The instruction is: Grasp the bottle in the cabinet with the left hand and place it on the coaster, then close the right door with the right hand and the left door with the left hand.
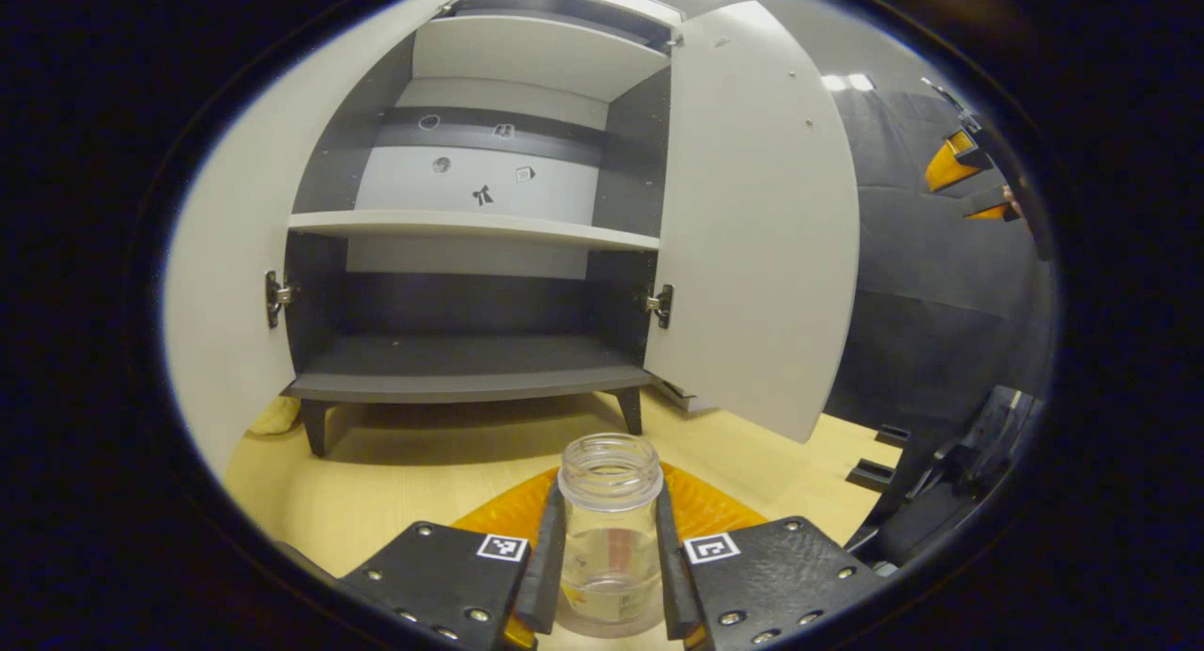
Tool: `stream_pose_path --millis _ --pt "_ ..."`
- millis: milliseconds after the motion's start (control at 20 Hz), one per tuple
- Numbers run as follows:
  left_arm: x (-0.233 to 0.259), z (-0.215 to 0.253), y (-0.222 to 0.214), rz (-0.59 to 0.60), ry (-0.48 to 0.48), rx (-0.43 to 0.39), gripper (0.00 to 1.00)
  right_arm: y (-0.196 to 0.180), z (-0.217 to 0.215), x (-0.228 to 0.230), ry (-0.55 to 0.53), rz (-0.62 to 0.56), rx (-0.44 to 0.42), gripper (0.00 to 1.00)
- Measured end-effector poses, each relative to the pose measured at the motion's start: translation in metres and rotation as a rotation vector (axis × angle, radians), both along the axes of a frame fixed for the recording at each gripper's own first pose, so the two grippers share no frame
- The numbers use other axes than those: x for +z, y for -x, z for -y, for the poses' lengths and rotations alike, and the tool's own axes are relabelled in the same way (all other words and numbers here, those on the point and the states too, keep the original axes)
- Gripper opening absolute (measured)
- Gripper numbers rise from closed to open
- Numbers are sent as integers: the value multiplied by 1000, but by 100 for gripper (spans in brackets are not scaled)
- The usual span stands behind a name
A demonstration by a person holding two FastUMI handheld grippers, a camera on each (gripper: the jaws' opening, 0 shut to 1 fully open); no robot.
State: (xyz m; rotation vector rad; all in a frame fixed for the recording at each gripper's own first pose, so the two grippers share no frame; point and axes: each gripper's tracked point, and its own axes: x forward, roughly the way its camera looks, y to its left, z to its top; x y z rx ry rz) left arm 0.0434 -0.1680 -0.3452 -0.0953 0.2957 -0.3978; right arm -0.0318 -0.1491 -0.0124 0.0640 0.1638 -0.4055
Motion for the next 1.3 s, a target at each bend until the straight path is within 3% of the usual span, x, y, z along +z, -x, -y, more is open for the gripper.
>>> stream_pose_path --millis 350,400,500,600,650,750,800,850,1100,1300 --pt "-3 0 18 -103 -30 28 88 -37 -6 -32 -86 -67 83 100" --pt "0 -2 22 -114 -37 47 88 -44 -3 -35 -85 -76 97 100" --pt "14 -11 33 -130 -62 101 100 -59 2 -38 -82 -90 128 100" --pt "32 -18 48 -132 -83 161 100 -73 8 -36 -78 -80 157 97" --pt "42 -23 57 -138 -92 192 95 -81 10 -39 -77 -81 172 100" --pt "65 -29 75 -141 -90 246 95 -98 14 -47 -86 -94 211 100" --pt "77 -32 83 -141 -83 278 100 -104 15 -50 -96 -98 231 100" --pt "92 -37 88 -135 -81 312 95 -109 18 -48 -105 -89 247 100" --pt "202 -80 97 13 -99 541 95 -134 27 -39 -97 -53 334 97" --pt "270 -105 97 89 -190 679 95 -147 21 -15 -52 -4 443 97"
